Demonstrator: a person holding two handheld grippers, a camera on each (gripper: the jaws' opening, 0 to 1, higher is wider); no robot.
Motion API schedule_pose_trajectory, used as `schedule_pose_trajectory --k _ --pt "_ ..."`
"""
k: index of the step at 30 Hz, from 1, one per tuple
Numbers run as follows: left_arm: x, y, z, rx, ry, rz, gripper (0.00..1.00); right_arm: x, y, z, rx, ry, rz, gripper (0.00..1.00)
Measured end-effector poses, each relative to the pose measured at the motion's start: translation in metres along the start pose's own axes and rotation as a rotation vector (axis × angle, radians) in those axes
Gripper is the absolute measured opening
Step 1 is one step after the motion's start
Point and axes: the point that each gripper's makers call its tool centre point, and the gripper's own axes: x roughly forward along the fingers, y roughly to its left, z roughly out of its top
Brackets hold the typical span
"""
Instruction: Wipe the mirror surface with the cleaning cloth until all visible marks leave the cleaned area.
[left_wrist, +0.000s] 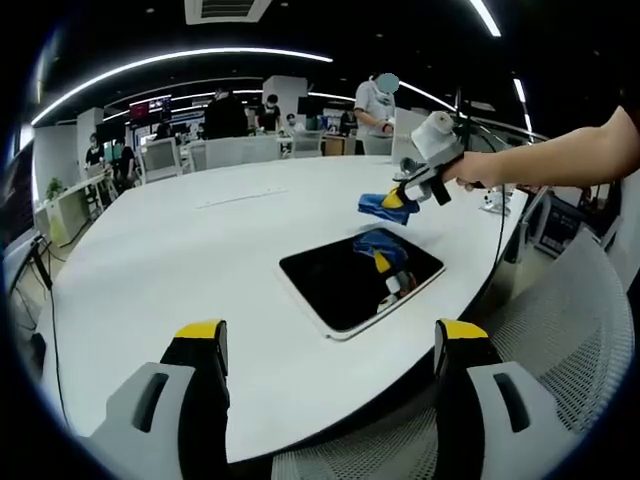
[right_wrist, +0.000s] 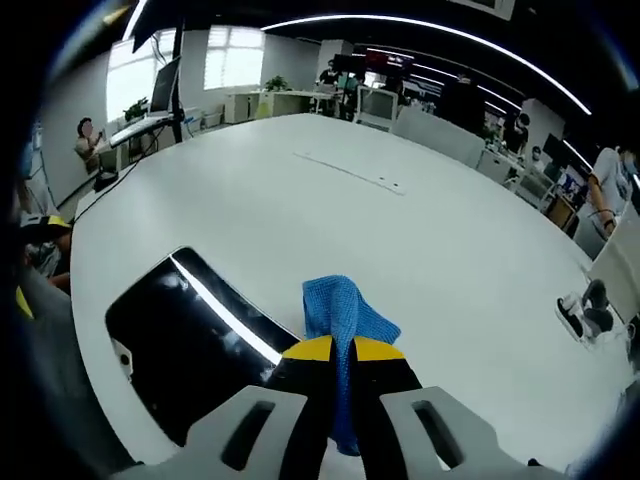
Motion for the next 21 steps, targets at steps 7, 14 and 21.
schedule_pose_trajectory --k 7,14,21 --pt "-0.001 0.000 0.001 0.001 -0.007 0.002 0.82 -0.015 -0.011 -0.033 0.001 0.044 -0.057 0.00" --pt "-0.001 0.000 0.001 0.001 -0.009 0.000 0.81 -0.023 -0.010 -0.068 0.036 0.102 -0.083 0.00" --pt "-0.001 -0.001 0.001 0.001 -0.008 -0.001 0.81 -0.025 -0.005 -0.085 0.086 0.131 -0.081 0.00"
